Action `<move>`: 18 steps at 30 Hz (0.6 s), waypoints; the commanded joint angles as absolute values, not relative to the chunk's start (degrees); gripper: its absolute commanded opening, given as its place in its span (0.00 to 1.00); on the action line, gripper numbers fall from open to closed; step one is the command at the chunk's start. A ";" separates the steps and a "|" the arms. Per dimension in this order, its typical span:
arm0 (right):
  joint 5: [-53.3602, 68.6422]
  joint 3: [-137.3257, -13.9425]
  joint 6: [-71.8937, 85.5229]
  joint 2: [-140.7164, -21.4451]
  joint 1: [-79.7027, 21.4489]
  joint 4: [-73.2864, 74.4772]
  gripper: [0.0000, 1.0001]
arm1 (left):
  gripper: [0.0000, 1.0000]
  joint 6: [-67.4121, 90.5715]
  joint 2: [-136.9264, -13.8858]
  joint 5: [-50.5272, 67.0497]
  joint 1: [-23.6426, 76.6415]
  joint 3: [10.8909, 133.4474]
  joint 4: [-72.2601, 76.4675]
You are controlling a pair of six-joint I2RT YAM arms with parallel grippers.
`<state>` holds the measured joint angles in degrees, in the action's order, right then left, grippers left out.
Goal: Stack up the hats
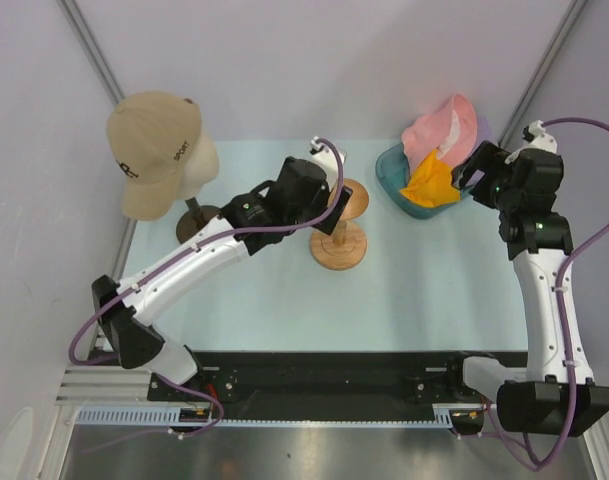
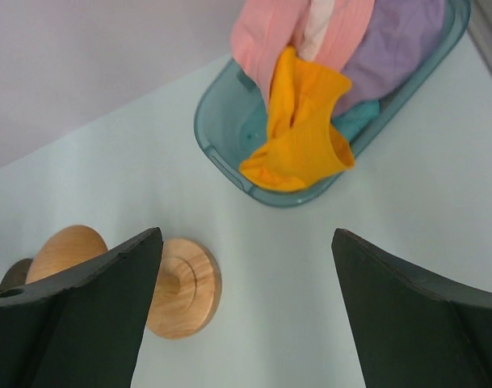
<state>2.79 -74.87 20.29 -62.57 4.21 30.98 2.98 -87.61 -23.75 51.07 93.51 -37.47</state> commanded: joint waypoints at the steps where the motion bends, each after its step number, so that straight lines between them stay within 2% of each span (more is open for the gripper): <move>1: 4.74 -71.72 22.94 -66.26 4.48 31.91 0.91 | 1.00 13.33 -84.11 -16.11 48.27 89.57 -31.20; 4: 4.66 -71.80 23.03 -69.95 3.69 31.73 0.90 | 1.00 17.91 -84.90 -11.70 44.05 88.51 -31.38; 12: 3.78 -75.75 25.49 -81.28 0.44 25.76 0.90 | 1.00 16.43 -87.97 -6.16 38.59 90.52 -28.03; 18: 1.50 -88.49 24.35 -94.64 0.70 26.54 0.89 | 1.00 16.70 -89.30 -5.19 36.48 88.17 -26.46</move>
<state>3.40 -80.01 24.36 -89.54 0.36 28.69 15.46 -88.82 -7.88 37.41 88.62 -30.50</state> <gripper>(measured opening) 0.889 0.996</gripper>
